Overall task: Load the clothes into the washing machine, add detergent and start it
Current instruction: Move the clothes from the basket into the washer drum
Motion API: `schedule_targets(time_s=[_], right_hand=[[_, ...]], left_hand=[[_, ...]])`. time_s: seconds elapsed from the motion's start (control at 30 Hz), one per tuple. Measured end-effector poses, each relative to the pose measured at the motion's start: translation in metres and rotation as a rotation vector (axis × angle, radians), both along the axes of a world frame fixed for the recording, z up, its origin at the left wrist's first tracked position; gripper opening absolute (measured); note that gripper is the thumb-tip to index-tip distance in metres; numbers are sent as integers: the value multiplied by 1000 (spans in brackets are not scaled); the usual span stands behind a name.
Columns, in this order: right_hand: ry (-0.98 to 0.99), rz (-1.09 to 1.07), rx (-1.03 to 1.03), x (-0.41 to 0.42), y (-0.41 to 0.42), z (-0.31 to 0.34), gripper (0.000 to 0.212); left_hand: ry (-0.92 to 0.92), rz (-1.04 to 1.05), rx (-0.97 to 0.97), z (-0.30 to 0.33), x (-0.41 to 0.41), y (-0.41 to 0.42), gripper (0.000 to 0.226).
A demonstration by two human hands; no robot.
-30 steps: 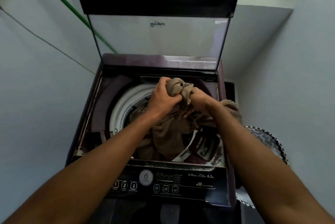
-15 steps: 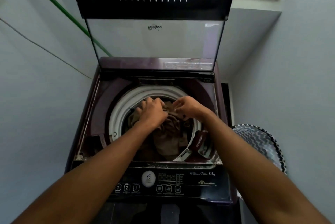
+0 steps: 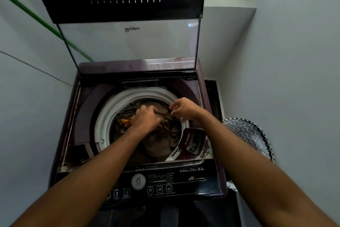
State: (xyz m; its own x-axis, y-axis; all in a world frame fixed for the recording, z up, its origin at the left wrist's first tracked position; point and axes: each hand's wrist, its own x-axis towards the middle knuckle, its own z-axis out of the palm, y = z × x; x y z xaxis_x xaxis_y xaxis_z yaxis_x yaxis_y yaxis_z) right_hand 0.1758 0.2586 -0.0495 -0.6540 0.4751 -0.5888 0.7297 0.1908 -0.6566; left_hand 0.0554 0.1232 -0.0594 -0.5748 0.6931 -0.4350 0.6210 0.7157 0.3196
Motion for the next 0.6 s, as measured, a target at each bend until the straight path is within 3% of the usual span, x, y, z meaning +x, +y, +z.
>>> schedule_targets(time_s=[0.4, 0.6], right_hand=[[-48, 241, 130, -65, -66, -51, 48], [-280, 412, 208, -89, -85, -97, 71]], left_hand=[[-81, -66, -116, -51, -52, -50, 63], [-265, -90, -236, -89, -80, -63, 70]])
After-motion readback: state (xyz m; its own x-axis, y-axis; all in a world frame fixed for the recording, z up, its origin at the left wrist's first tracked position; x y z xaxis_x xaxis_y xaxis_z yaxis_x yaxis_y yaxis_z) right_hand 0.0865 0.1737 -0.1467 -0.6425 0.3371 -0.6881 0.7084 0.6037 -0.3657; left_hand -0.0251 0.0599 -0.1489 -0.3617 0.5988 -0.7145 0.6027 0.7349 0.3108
